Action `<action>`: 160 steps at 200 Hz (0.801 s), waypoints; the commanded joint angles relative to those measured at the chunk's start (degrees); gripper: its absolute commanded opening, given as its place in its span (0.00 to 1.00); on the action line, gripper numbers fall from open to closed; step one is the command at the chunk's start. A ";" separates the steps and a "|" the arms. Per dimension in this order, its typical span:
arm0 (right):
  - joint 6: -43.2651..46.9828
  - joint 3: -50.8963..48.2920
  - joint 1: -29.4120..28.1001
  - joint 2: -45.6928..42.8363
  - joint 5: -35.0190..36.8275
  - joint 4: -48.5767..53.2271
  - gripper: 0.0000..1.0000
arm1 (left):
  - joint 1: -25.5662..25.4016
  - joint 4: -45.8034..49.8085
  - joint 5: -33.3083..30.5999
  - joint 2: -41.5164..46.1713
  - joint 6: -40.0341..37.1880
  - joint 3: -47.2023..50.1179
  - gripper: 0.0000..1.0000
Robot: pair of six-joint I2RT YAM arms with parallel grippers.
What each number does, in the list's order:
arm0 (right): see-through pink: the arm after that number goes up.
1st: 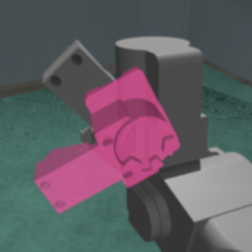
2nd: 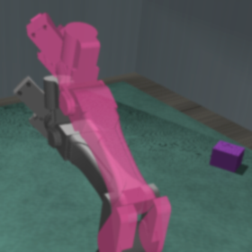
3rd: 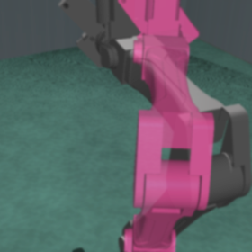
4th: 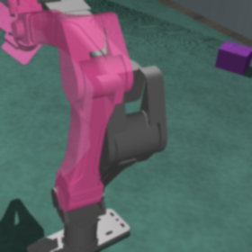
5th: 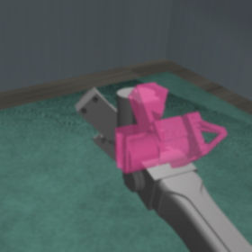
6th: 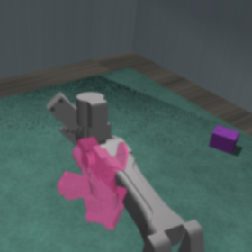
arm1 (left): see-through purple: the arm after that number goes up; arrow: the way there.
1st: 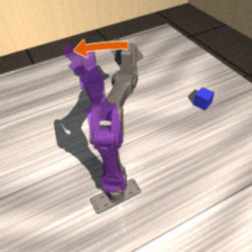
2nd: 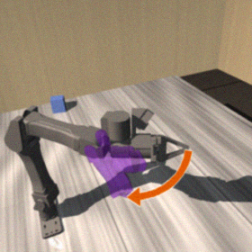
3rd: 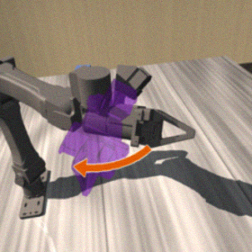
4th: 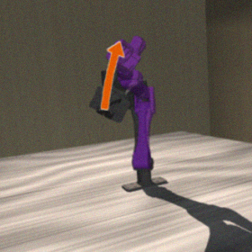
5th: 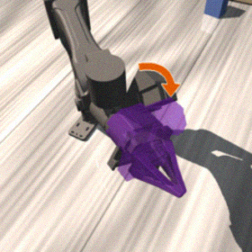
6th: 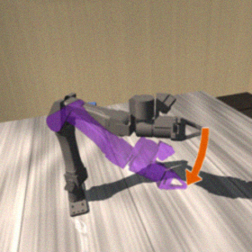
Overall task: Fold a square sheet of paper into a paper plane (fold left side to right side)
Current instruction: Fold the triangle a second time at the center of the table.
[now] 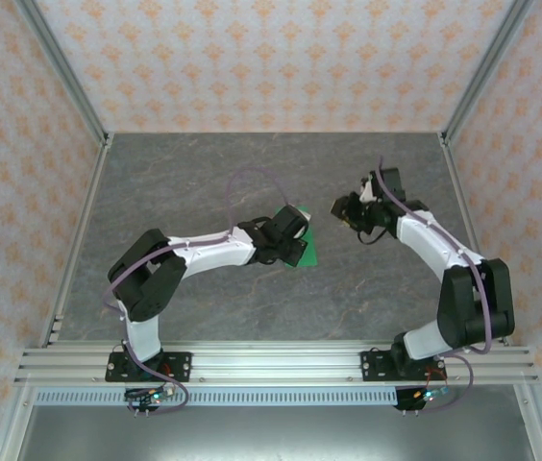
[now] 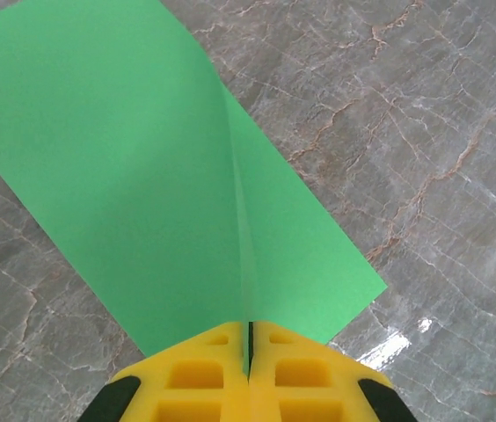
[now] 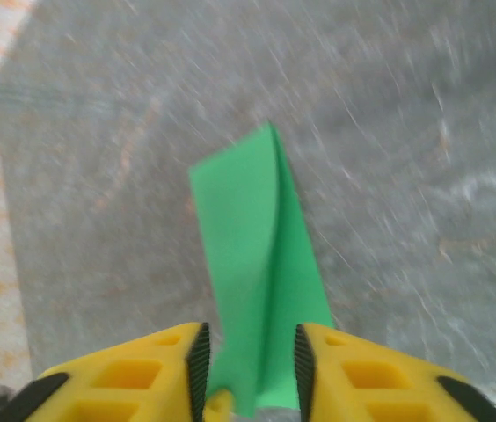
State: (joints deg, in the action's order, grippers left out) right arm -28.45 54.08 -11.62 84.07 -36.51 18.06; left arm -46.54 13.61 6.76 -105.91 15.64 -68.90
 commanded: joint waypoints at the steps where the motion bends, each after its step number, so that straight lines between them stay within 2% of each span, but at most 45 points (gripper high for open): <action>1: -1.77 -4.23 -2.87 0.81 -3.42 -4.86 0.23 | 1.14 -2.36 5.10 2.97 2.62 1.79 0.04; 19: -4.14 -7.09 -5.18 2.44 -3.95 -8.55 0.11 | 2.09 -2.45 6.19 3.36 3.12 2.75 0.04; 38: -5.30 -7.96 -7.79 5.14 -3.57 -9.84 0.06 | 3.24 -2.50 7.24 3.69 3.67 3.54 0.04; 84: -5.54 -6.47 -10.74 11.49 -1.34 -8.50 0.05 | 5.21 -1.96 8.33 4.30 3.79 4.48 0.04; 160: -2.55 -3.42 -11.15 15.97 1.69 -0.72 0.05 | 6.68 -1.92 9.05 2.47 2.67 4.46 0.04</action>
State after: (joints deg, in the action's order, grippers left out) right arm -32.58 49.65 -22.39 98.54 -37.85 13.23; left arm -40.86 12.12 15.51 -103.63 18.59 -65.39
